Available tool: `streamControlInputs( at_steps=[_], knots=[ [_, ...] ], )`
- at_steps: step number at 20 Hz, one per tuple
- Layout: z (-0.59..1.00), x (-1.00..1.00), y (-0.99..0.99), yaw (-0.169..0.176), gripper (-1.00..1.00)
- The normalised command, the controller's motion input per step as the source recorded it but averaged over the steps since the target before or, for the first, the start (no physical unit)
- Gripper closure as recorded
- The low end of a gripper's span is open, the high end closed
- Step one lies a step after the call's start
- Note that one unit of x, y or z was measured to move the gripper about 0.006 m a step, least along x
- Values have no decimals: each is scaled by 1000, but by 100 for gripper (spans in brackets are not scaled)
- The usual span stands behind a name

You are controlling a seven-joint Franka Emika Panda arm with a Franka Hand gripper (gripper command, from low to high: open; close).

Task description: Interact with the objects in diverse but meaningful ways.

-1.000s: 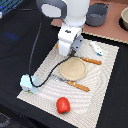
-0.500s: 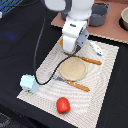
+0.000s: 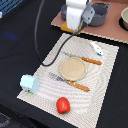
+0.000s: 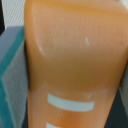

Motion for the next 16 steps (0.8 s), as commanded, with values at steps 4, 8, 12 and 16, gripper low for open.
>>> streamControlInputs(
  at_steps=[4,8,12,16],
  knots=[
    [164,-454,-915,0,100],
    [29,-349,-954,0,100],
    [-265,-323,-710,0,100],
    [-608,-368,-487,0,100]
  ],
)
